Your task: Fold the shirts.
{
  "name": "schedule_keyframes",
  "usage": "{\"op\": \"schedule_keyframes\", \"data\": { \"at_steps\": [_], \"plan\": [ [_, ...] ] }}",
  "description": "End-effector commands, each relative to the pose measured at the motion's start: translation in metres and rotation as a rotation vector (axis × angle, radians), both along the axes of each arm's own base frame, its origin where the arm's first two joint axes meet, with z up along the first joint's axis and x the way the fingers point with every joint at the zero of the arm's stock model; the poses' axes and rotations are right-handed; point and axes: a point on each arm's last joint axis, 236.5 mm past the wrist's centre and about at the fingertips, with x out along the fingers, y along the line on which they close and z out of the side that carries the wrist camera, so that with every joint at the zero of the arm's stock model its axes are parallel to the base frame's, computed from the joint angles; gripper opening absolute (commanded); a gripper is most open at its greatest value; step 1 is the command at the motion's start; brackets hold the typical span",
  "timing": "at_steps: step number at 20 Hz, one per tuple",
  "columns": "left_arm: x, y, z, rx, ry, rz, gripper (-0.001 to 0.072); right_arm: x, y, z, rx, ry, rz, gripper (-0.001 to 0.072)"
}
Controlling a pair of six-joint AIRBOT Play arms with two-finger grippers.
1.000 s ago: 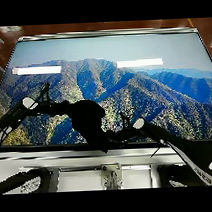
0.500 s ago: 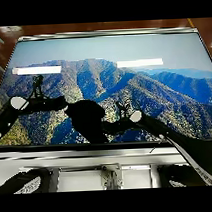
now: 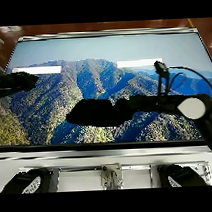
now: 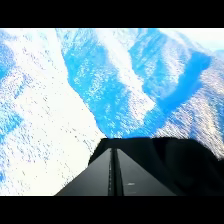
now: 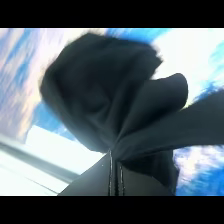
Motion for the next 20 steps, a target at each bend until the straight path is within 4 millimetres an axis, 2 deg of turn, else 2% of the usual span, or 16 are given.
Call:
{"op": "schedule_keyframes", "data": {
  "at_steps": [1, 2, 5, 6, 7, 9, 12, 15, 17, 20],
  "plan": [
    [-0.026, -0.017, -0.025, -0.055, 0.151, -0.053, 0.0065, -0.024, -0.048, -0.005, -0.149, 0.065, -0.050, 0.0064],
    [-0.032, -0.027, -0.051, -0.088, 0.232, -0.073, 0.0090, -0.027, -0.056, -0.012, -0.193, 0.087, -0.048, 0.0064],
    [-0.052, -0.047, -0.130, -0.116, 0.449, -0.119, 0.0092, -0.016, -0.080, -0.028, -0.305, 0.096, -0.093, 0.0065],
    [-0.060, -0.052, -0.157, -0.109, 0.518, -0.136, 0.0145, -0.014, -0.083, -0.033, -0.321, 0.109, -0.098, 0.0065],
    [-0.065, -0.055, -0.179, -0.107, 0.576, -0.131, 0.0720, -0.012, -0.082, -0.039, -0.328, 0.128, -0.094, 0.0065],
    [-0.069, -0.054, -0.217, -0.104, 0.687, -0.103, 0.0720, -0.009, -0.081, -0.052, -0.342, 0.169, -0.088, 0.0065],
    [-0.059, -0.053, -0.256, -0.098, 0.766, -0.067, 0.0720, 0.000, -0.079, -0.071, -0.358, 0.211, -0.085, 0.0065],
    [-0.064, -0.044, -0.296, -0.081, 0.881, -0.054, 0.0719, 0.006, -0.077, -0.090, -0.376, 0.256, -0.077, 0.0064],
    [-0.066, -0.034, -0.308, -0.105, 0.929, -0.053, 0.0719, 0.007, -0.077, -0.104, -0.393, 0.289, -0.063, 0.0064],
    [-0.058, -0.024, -0.301, -0.225, 0.930, -0.047, 0.0720, 0.010, -0.076, -0.120, -0.408, 0.327, -0.054, 0.0064]
  ]
}}
